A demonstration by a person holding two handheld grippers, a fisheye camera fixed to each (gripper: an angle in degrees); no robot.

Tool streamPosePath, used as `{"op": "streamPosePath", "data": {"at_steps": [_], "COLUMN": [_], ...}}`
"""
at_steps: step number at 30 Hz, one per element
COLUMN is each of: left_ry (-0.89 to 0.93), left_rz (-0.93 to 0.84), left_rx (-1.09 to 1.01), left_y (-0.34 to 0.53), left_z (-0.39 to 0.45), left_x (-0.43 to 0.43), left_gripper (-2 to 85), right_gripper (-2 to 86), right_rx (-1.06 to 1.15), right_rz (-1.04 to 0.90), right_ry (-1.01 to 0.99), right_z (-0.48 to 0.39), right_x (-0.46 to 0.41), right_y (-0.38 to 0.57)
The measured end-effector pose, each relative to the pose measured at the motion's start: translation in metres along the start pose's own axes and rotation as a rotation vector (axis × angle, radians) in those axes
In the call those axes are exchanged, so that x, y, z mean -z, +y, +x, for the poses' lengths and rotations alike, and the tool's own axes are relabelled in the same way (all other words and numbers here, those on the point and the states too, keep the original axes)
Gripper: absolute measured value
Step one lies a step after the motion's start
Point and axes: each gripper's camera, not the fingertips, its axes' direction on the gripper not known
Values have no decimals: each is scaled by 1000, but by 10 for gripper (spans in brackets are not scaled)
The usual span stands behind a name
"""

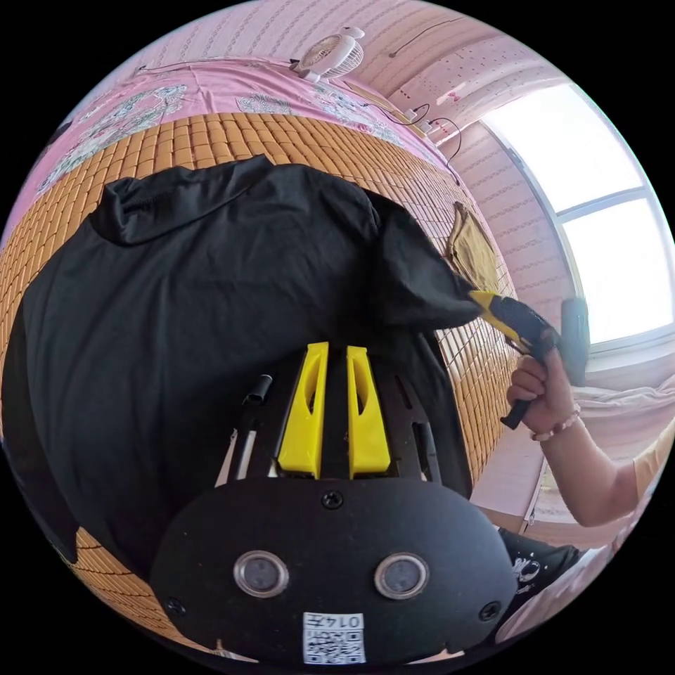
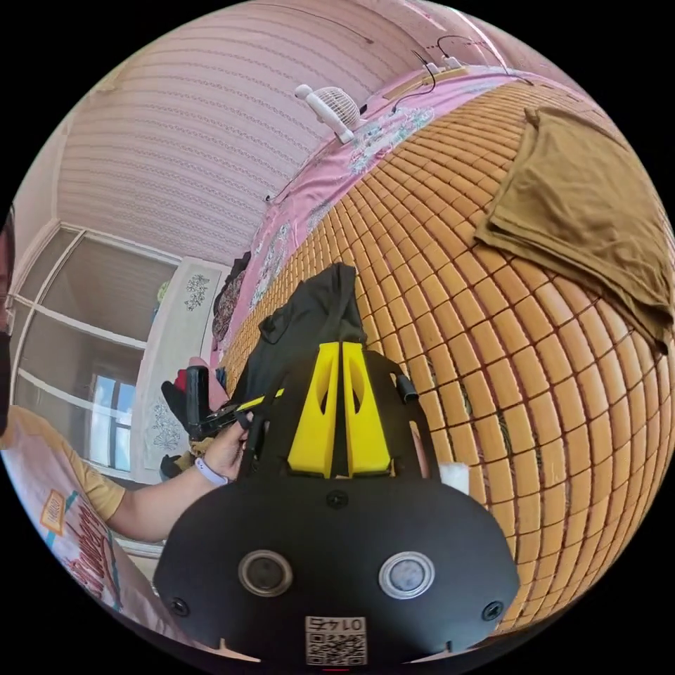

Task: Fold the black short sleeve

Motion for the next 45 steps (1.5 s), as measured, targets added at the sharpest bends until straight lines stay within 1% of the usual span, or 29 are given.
{"op": "streamPosePath", "data": {"at_steps": [1,2,5,7,12,14,17,19,21,23,24,25,26,27,29,31,33,35,37,39,41,42,43,44,45], "left_ry": [1,11,34,41,12,4,-26,-33,-34,-44,-53,-58,-74,-93,-116,-107,-79,-71,-81,-130,-180,-210,-229,-281,-346], "left_rz": [0,8,61,78,70,64,65,62,53,32,11,-3,-24,-14,-8,5,5,-3,31,114,158,162,158,135,93], "left_rx": [0,-10,-58,-78,-147,-172,-218,-242,-271,-286,-293,-294,-299,-313,-313,-307,-295,-286,-293,-275,-238,-224,-220,-221,-224], "left_y": [-1,-2,-4,-8,-29,-38,-56,-67,-79,-86,-89,-91,-92,-91,-88,-84,-80,-78,-76,-77,-82,-87,-89,-92,-94], "left_z": [1,3,12,18,29,32,38,44,52,57,60,61,63,65,66,65,62,62,63,58,48,41,37,30,23], "left_x": [0,0,5,7,2,-2,-9,-14,-24,-35,-43,-46,-53,-53,-54,-54,-53,-50,-42,-28,-21,-19,-20,-23,-29], "left_gripper": [60,61,61,61,61,61,61,61,62,62,62,59,54,44,36,37,47,51,53,54,55,55,55,54,51], "right_gripper": [13,16,38,69,93,99,104,102,91,26,22,13,10,8,9,18,37,65,74,67,10,6,-1,-4,-5], "right_rx": [0,3,59,71,35,30,32,36,43,1,-19,-41,-93,-119,-234,-229,-145,-15,40,77,75,72,79,85,75], "right_rz": [59,163,393,426,331,252,138,98,70,8,-21,-5,56,70,60,49,66,105,119,115,30,18,54,109,123], "right_ry": [39,129,245,267,417,478,497,507,493,514,520,519,523,523,556,533,529,548,544,550,619,640,670,677,676], "right_z": [-10,-22,-38,-28,4,15,22,24,25,34,37,40,41,43,51,47,31,9,-1,-5,-3,-3,-8,-12,-12], "right_x": [28,58,106,115,109,98,82,72,63,51,48,52,63,67,76,79,80,74,64,51,28,25,28,34,36], "right_y": [3,7,4,-7,-14,-7,-5,-4,-6,-13,-15,-15,-11,-9,-1,-2,-10,-30,-51,-71,-92,-96,-100,-102,-104]}}
